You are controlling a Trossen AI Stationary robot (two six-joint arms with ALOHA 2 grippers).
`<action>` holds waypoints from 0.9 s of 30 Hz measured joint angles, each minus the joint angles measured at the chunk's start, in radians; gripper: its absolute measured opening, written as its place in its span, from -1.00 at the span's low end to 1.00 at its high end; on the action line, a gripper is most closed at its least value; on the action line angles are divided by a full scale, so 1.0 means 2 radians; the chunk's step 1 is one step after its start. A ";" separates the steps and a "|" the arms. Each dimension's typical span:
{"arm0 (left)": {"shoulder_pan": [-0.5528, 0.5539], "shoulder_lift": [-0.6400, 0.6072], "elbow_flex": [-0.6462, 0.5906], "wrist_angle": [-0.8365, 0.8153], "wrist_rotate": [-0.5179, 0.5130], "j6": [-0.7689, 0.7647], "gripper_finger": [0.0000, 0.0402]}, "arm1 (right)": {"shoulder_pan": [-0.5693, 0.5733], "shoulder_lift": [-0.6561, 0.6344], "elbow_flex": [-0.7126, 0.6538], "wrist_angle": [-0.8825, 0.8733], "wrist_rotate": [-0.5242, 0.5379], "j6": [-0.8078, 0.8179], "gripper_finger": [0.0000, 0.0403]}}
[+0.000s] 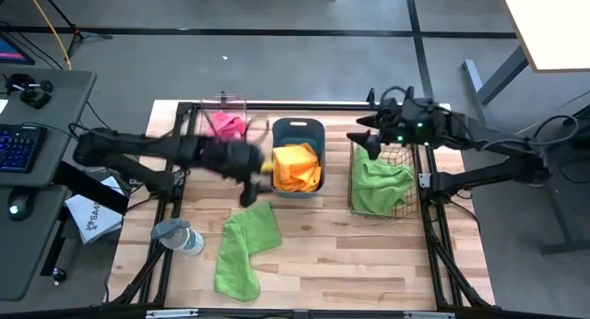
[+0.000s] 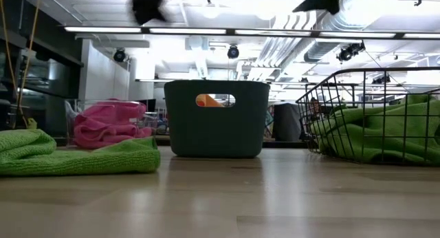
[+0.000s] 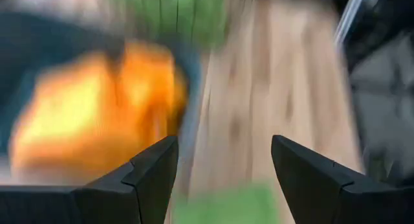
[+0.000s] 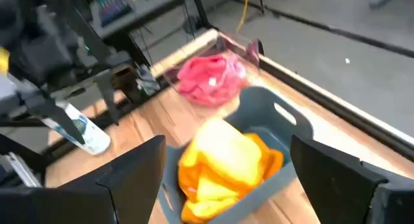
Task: Sort microfiber towel by color & place in baskets
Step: Put the green towel into the gold wire basket
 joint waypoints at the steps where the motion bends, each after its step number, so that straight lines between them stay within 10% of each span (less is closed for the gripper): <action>1: -0.016 -0.004 -0.017 -0.024 -0.009 -0.012 0.18 | 0.000 0.004 -0.003 0.000 0.000 0.001 0.62; 13: -0.079 0.142 -0.007 -0.179 0.084 -0.048 0.18 | 0.000 0.033 -0.005 0.001 -0.005 -0.009 0.62; 27: -0.179 0.277 0.021 -0.201 -0.016 0.026 0.18 | 0.000 0.032 -0.005 -0.004 -0.011 -0.010 0.62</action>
